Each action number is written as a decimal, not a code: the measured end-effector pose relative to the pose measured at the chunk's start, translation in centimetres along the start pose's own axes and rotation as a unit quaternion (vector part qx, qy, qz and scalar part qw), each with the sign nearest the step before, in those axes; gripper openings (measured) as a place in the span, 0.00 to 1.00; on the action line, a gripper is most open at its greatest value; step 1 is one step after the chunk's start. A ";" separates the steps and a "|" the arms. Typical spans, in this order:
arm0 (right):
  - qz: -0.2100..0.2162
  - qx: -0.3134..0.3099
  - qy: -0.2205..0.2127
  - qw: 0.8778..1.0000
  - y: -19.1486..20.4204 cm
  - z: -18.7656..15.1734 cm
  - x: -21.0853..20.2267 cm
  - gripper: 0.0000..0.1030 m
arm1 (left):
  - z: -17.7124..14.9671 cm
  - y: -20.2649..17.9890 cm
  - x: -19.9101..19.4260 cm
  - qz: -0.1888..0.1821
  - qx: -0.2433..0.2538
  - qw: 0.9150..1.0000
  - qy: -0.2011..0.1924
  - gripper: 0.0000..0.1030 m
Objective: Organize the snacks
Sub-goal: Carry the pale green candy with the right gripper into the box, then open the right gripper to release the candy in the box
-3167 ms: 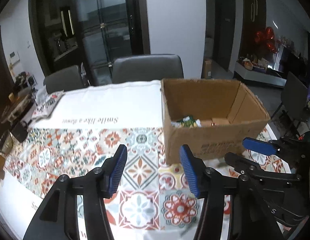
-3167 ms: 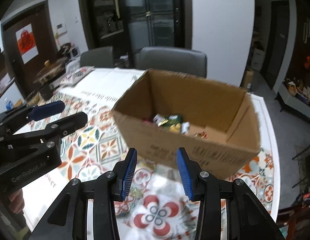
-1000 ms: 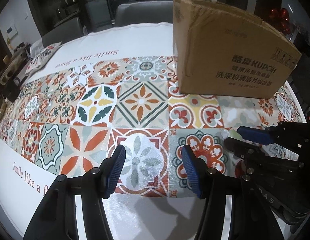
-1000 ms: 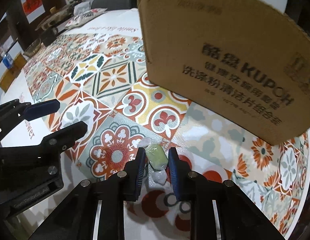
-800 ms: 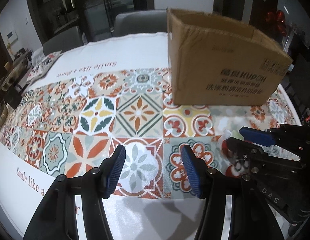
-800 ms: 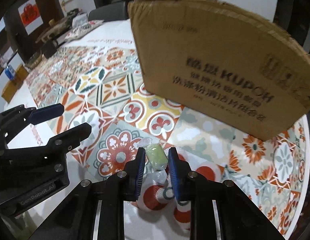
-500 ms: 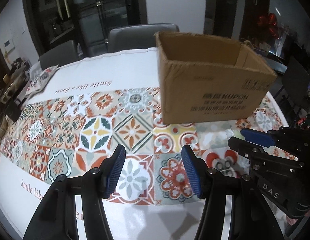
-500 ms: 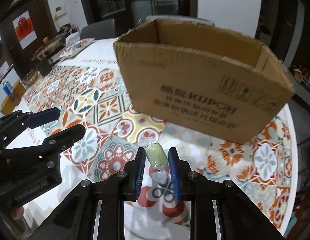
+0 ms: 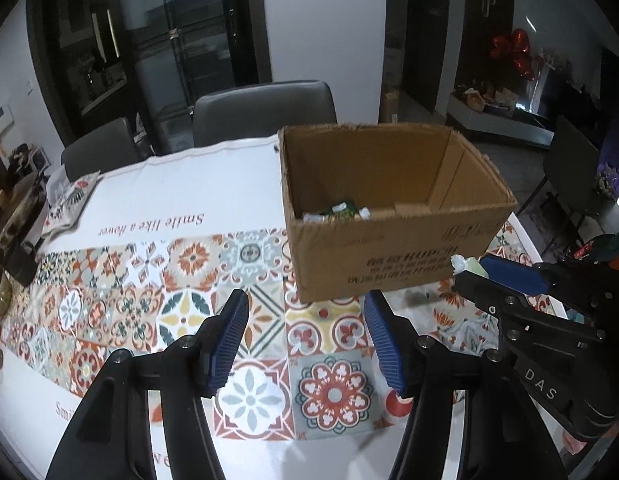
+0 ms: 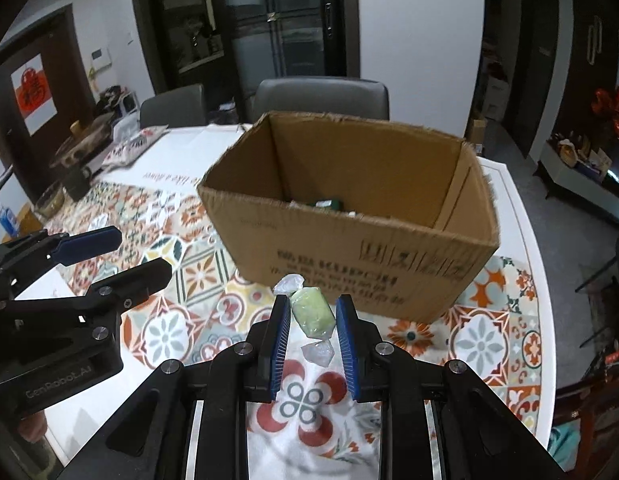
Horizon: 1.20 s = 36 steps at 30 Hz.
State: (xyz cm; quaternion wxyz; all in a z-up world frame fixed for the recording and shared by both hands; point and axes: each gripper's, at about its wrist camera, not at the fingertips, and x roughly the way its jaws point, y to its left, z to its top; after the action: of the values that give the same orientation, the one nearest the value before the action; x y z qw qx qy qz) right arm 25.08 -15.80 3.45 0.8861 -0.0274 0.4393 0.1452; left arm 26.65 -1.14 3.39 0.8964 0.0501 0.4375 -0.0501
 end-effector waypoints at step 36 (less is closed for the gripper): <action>-0.059 0.076 0.034 0.995 -7.7 8.9 2.3 0.27 | 9.1 -2.4 5.4 -0.005 0.019 0.999 0.049 0.57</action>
State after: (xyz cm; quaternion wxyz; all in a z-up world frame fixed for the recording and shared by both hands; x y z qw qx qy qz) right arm 35.39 -21.01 6.47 0.8774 0.0094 0.4763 0.0574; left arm 36.73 -4.96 4.57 0.8725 0.0677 0.4801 -0.0607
